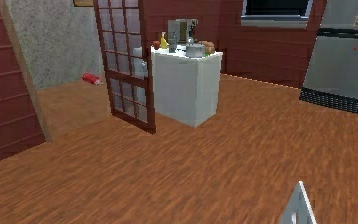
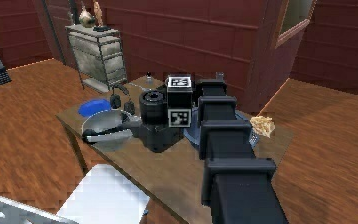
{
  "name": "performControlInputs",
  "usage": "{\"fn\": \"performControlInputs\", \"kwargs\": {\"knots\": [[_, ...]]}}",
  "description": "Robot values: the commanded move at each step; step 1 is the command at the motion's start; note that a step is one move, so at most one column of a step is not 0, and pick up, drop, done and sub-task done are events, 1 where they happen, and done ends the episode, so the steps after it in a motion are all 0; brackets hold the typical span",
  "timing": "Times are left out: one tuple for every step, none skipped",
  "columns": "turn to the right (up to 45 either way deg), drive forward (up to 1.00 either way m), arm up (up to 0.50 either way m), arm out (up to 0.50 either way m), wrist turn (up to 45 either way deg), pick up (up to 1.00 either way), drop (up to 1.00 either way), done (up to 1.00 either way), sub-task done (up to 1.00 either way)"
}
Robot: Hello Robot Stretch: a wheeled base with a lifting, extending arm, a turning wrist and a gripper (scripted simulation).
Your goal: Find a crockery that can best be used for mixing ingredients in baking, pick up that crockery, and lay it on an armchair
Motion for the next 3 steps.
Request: {"fn": "performControlInputs", "kwargs": {"knots": [[0.0, 0.0, 0.0, 0.0, -45.0, 0.0, 0.0, 0.0, 0.0], [0.0, 0.0, 0.0, 0.0, -39.0, 0.0, 0.0, 0.0, 0.0], [0.0, 0.0, 0.0, -0.14, 0.0, 0.0, 0.0, 0.0, 0.0]]}}
